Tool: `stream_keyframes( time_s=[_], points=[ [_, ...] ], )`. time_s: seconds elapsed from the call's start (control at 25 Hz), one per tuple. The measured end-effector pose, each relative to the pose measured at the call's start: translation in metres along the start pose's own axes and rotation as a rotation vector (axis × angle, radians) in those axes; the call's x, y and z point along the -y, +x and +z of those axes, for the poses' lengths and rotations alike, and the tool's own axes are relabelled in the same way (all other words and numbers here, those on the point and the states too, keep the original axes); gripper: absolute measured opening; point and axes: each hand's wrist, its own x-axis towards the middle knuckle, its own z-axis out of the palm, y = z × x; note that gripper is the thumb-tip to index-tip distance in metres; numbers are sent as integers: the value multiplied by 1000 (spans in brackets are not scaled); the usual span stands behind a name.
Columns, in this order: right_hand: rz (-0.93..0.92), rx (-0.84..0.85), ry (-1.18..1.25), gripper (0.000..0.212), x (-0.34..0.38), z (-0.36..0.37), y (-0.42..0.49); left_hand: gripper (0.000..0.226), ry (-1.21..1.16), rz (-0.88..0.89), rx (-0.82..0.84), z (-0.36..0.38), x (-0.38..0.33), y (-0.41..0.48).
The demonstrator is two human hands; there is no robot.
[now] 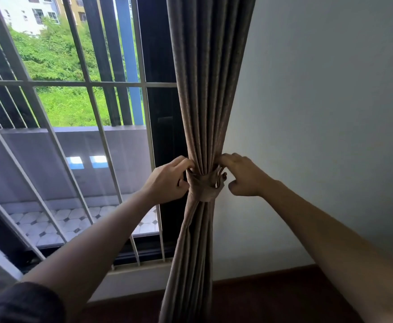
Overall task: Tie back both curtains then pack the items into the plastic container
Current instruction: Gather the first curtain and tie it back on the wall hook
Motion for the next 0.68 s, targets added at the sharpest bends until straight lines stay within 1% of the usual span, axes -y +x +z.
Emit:
stream_keyframes(
  time_s=[0.08, 0.12, 0.16, 0.2, 0.24, 0.28, 0.36, 0.44, 0.52, 0.6, 0.68],
  points=[
    [48, 169, -30, 61, 5, 0, 5, 43, -4, 1, 110, -1, 2, 3],
    [77, 227, -70, 55, 9, 0, 7, 45, -10, 3, 158, -1, 1, 4],
    [88, 248, -118, 46, 15, 0, 9, 45, -5, 18, 187, -2, 0, 5],
    [83, 258, -168, 36, 22, -1, 11, 41, 12, 46, 199, -2, -2, 5],
    [59, 269, -206, 31, 28, -3, 13, 33, 32, 84, 189, -1, -2, 6],
    [37, 292, -235, 30, 34, -7, 13, 24, 41, 122, 177, -1, -3, 6],
    [49, 338, -288, 33, 41, -17, 10, 15, 27, 169, 197, -1, 0, 7],
    [90, 342, -383, 34, 42, -23, 6, 10, -10, 156, 277, -5, 3, 7],
    [77, 324, -401, 30, 42, -17, 1, 12, 13, 161, 354, -8, 4, 6],
    [44, 333, -349, 29, 41, -10, -3, 19, 35, 159, 381, -6, 8, 3],
    [65, 300, -333, 30, 37, -10, -4, 21, 18, 107, 360, -4, 8, 4]
  ],
)
